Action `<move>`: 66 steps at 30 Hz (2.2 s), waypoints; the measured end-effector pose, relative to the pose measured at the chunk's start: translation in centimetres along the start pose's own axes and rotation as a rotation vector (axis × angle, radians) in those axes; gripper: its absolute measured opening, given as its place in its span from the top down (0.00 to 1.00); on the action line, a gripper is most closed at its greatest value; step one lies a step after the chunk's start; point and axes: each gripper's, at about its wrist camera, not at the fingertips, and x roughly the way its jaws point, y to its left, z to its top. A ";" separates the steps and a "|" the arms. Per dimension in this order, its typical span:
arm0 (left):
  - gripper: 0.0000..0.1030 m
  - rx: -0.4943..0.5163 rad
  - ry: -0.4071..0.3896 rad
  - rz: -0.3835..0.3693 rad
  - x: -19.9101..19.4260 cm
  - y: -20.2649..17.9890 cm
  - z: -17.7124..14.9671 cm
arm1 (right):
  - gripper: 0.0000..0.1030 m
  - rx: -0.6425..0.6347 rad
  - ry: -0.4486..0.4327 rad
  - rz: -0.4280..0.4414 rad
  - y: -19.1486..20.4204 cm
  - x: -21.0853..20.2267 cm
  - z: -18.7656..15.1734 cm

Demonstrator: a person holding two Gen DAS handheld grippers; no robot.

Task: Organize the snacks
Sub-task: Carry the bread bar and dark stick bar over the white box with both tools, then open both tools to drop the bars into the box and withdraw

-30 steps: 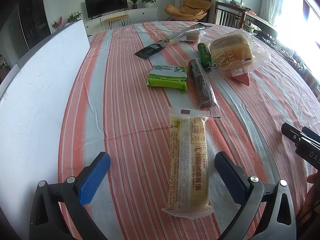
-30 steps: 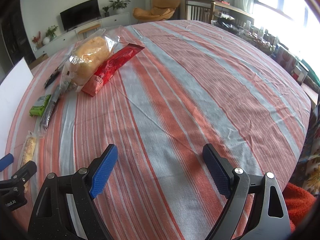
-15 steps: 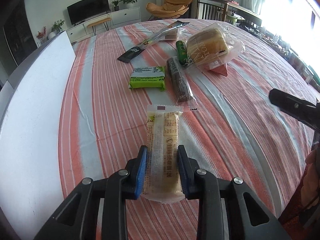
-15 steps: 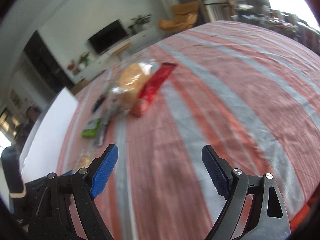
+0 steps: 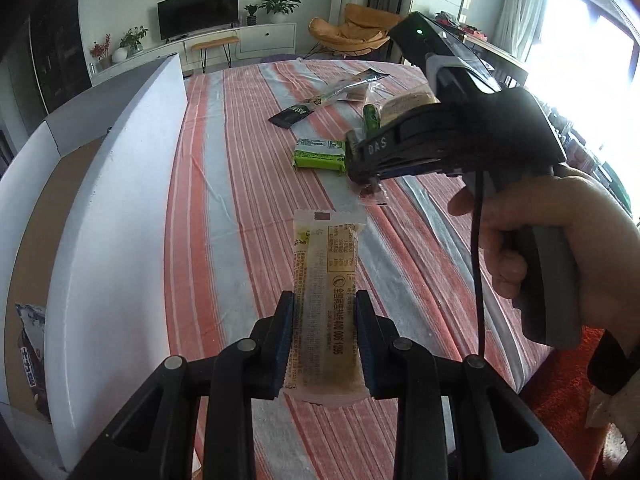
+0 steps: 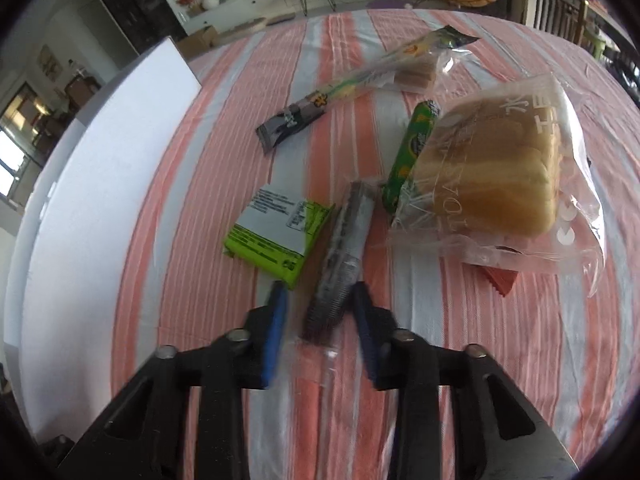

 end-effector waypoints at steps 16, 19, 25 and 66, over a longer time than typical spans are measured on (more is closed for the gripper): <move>0.72 -0.002 -0.063 -0.092 -4.0 -1.0 0.6 | 0.82 -0.031 0.056 -0.017 -1.8 -3.3 -5.2; 0.72 -0.045 -0.090 -0.101 -6.1 0.6 1.1 | 0.83 0.060 0.043 0.065 -3.0 -3.9 -5.7; 0.72 -0.146 -0.190 -0.065 -11.5 6.1 3.0 | 0.83 0.109 -0.072 0.336 -0.1 -10.0 -5.2; 0.04 -0.024 -0.038 0.131 8.4 -2.1 4.2 | 0.36 0.288 -0.318 -0.353 -11.0 -8.1 -12.2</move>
